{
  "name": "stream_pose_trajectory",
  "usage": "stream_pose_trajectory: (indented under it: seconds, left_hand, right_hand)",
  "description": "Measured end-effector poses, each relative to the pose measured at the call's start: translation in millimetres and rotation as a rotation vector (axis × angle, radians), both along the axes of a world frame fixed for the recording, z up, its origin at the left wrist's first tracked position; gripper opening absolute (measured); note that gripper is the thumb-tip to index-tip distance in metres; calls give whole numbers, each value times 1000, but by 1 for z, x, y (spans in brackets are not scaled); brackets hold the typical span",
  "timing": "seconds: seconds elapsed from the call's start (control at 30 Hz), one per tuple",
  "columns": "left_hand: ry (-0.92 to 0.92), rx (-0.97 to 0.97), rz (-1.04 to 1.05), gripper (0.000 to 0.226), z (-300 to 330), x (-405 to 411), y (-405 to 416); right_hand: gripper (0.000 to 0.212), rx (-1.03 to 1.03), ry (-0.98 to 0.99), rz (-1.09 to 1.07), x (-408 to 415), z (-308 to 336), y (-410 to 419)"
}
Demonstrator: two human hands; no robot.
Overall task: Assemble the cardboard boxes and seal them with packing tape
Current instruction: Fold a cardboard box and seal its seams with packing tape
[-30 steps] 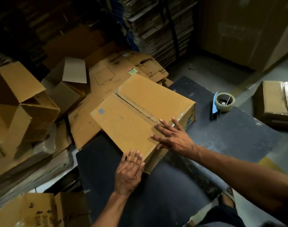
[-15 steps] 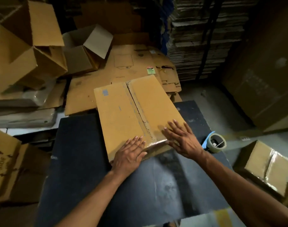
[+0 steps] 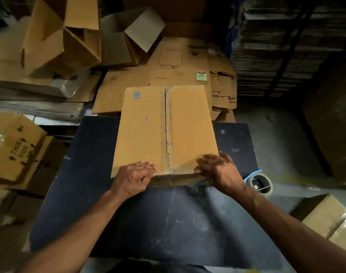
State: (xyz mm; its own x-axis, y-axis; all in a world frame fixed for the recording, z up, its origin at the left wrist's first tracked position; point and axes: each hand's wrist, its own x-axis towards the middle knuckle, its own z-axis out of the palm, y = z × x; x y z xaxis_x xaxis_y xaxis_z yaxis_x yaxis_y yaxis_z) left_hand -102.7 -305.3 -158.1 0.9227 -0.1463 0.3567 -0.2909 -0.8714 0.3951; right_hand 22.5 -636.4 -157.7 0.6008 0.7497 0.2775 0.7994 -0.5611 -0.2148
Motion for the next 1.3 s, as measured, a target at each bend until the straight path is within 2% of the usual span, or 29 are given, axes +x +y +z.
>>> stream_pose_trajectory:
  seconds: [0.07, 0.17, 0.27, 0.33, 0.43, 0.5, 0.67, 0.87, 1.0, 1.13, 1.23, 1.3]
  left_hand:
    - [9, -76, 135, 24, 12, -1, 4]
    - [51, -157, 403, 31, 36, 15, 9]
    - [297, -285, 743, 46, 51, 51, 25]
    - [441, -355, 812, 60, 52, 78, 42]
    - [547, -521, 793, 55, 50, 118, 64]
    - [561, -546, 785, 57, 48, 142, 73]
    - [567, -462, 765, 67, 40, 170, 89]
    - [445, -496, 732, 50, 51, 164, 85]
    - [382, -561, 692, 45, 79, 152, 69]
    - [243, -583, 670, 41, 125, 140, 41]
    - [139, -549, 619, 41, 161, 135, 2]
    - [138, -545, 536, 39, 182, 133, -35]
  right_hand:
    - [33, 62, 77, -1, 17, 17, 3]
    - [41, 206, 293, -272, 53, 34, 19]
    - [47, 342, 607, -552, 90, 42, 43]
    - [50, 390, 788, -709, 108, 44, 59]
    - [55, 432, 928, -840, 123, 43, 81]
    - [62, 398, 943, -875, 128, 45, 95]
    - [58, 425, 938, -918, 125, 48, 112]
    - [27, 485, 792, -939, 106, 68, 99]
    - [20, 590, 711, -926, 87, 94, 77]
    - [14, 699, 653, -878, 66, 131, 41]
    - [11, 765, 625, -837, 46, 159, -1]
    - [11, 823, 603, -817, 29, 177, -40]
